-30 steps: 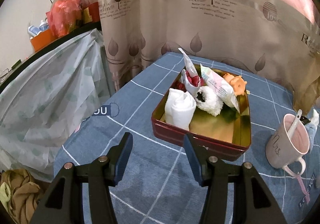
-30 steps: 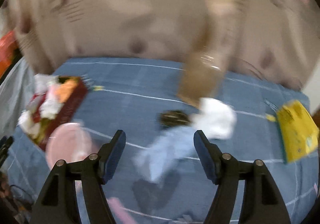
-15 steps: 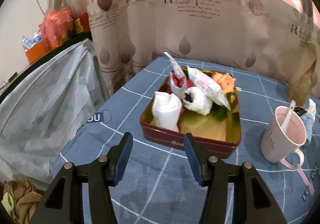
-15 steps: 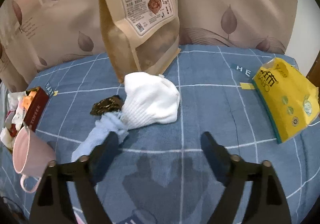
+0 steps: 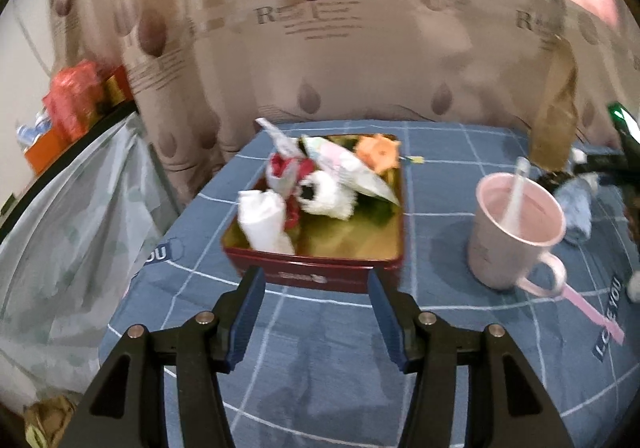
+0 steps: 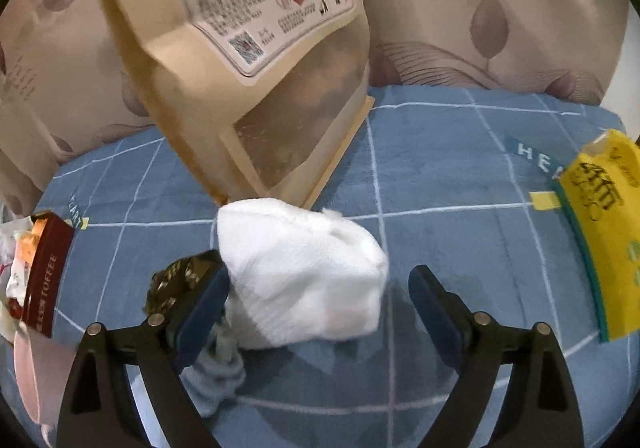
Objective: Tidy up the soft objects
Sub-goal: 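Grasp the white cloth on the table with the right tool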
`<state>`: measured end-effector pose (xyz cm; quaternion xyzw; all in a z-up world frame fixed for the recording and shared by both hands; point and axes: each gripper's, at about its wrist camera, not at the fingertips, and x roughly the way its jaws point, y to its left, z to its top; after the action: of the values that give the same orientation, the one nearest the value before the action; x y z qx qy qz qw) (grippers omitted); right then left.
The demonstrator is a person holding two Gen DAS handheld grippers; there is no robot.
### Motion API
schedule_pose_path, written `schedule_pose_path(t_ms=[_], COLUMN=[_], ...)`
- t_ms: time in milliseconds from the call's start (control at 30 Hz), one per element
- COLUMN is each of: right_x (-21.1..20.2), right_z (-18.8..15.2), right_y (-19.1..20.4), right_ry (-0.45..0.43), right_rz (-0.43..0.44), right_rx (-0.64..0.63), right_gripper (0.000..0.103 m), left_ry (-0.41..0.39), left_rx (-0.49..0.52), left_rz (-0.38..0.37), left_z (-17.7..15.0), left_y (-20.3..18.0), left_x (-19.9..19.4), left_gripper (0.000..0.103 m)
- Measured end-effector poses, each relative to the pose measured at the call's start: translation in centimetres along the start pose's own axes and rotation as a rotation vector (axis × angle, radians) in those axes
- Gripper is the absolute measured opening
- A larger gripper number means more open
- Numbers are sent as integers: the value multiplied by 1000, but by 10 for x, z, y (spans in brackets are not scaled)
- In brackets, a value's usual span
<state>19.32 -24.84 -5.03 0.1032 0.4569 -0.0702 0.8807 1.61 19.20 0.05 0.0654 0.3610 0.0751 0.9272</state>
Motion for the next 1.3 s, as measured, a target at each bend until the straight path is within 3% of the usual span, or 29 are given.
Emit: schedule_pose_path(t_ms=[33, 67, 100, 300, 367, 567, 900, 1100, 1300], right_x=[3, 7, 10, 7, 3, -21, -63, -80, -79], right_z=[1, 2, 2, -1, -5, -21, -69, -92, -96], right_y=[0, 0, 0, -5, -10, -37, -93, -115, -111], right_ry=[4, 15, 23, 18, 10, -40, -81, -91, -113], right_rz=[6, 9, 23, 59, 65, -10, -107, -104, -122], right_rx=[2, -1, -6, -11, 1, 3, 34, 86, 65], right_gripper=[89, 83, 70, 40, 37, 35, 35, 35, 35], left_ry=[1, 2, 5, -5, -17, -47, -47, 26, 88], left_rx=[13, 20, 25, 69, 104, 182, 295, 353, 400], left_rz=[-6, -11, -23, -72, -92, -178, -404, -510, -537], left_z=[0, 0, 1, 8, 12, 25, 36, 45, 53], left_y=[-5, -7, -11, -35, -45, -82, -166, -220, -269], left_x=[-1, -2, -3, -9, -12, -19, -24, -6, 21], left_gripper=[55, 55, 55, 55, 55, 55, 55, 56, 56])
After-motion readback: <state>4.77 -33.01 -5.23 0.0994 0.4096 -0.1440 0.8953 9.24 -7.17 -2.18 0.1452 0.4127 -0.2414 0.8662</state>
